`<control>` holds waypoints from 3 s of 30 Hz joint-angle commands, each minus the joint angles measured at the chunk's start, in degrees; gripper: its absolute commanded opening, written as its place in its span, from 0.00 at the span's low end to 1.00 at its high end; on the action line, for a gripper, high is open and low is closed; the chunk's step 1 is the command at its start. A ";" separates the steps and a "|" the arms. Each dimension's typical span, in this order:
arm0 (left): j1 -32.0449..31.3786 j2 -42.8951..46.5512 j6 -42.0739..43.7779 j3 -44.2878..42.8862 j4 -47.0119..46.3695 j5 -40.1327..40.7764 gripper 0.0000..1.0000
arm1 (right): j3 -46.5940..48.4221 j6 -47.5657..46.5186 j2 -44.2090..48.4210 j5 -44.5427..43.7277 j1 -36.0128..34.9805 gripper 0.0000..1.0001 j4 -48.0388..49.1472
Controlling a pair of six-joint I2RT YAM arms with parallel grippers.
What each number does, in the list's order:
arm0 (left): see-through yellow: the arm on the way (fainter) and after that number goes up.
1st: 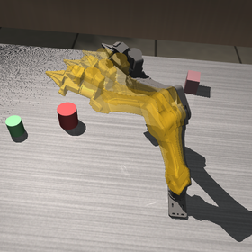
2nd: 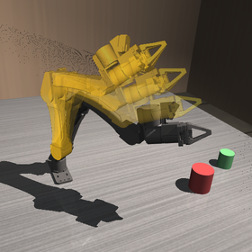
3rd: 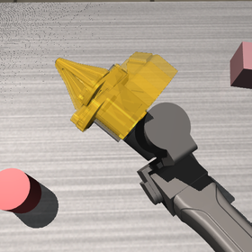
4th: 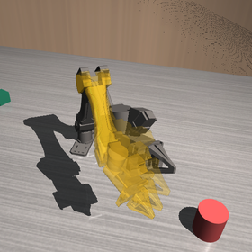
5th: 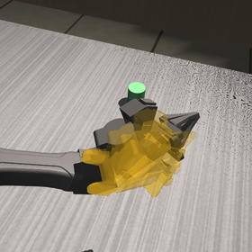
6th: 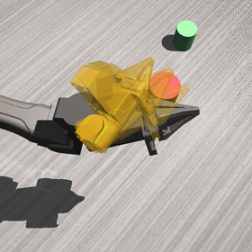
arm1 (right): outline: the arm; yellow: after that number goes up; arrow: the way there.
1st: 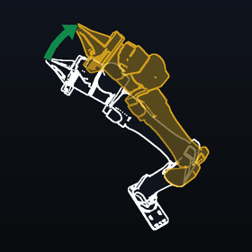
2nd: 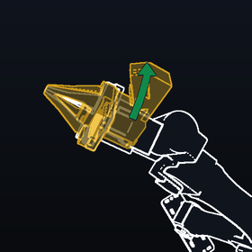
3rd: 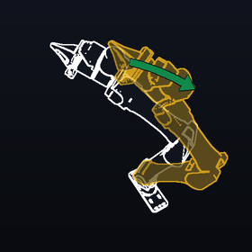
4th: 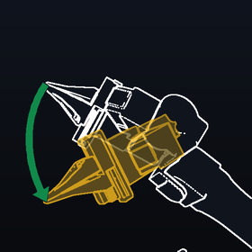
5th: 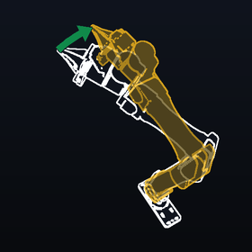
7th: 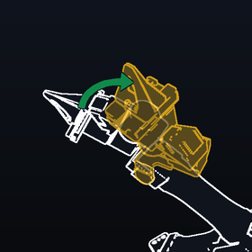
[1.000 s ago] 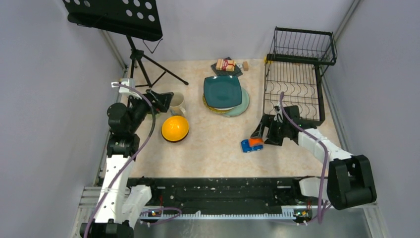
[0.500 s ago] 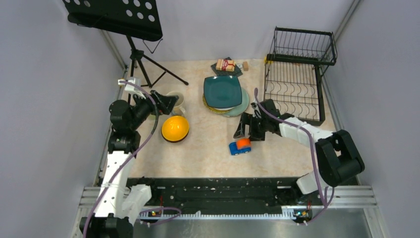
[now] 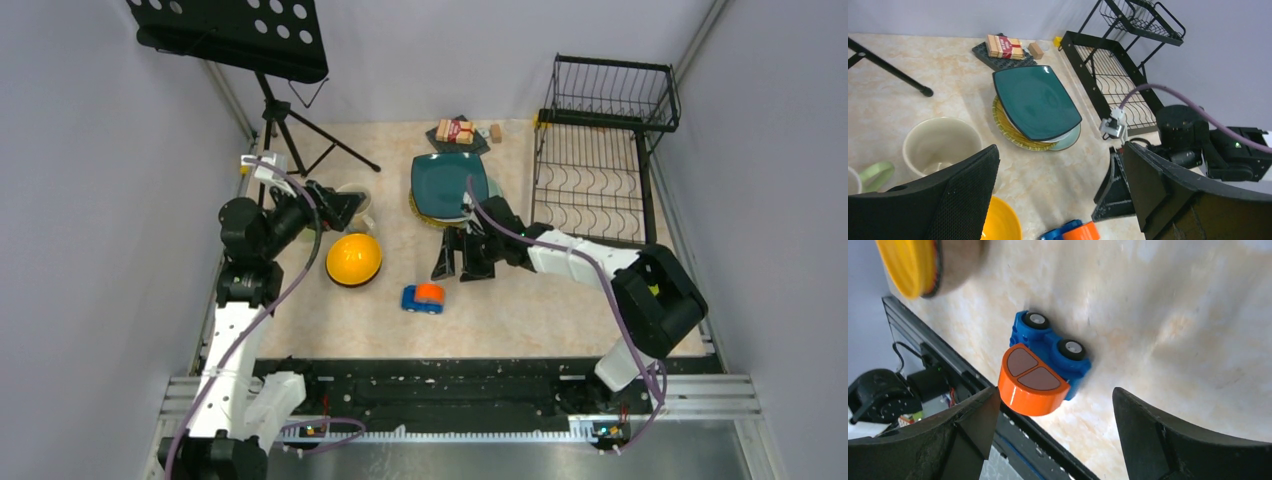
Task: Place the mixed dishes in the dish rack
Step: Pick up the plate at the center of the board.
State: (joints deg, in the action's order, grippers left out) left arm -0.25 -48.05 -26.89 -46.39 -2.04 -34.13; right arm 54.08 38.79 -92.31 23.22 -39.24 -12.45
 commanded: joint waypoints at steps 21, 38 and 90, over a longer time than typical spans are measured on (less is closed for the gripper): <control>-37.91 -28.26 10.61 -11.42 10.35 14.85 0.92 | -5.33 9.15 37.02 -47.88 10.14 0.86 -13.25; -40.19 -32.61 10.05 -4.32 22.61 29.17 0.89 | 9.91 -9.64 17.71 -30.10 28.05 0.87 -17.82; -28.51 -24.16 5.92 -12.28 13.38 28.15 0.98 | 14.26 -14.97 -2.69 -10.20 24.49 0.83 -8.11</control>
State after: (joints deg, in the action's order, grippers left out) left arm -32.80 -67.77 -18.76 -54.76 14.79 2.76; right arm 68.84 23.79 -99.37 12.14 -14.98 -19.46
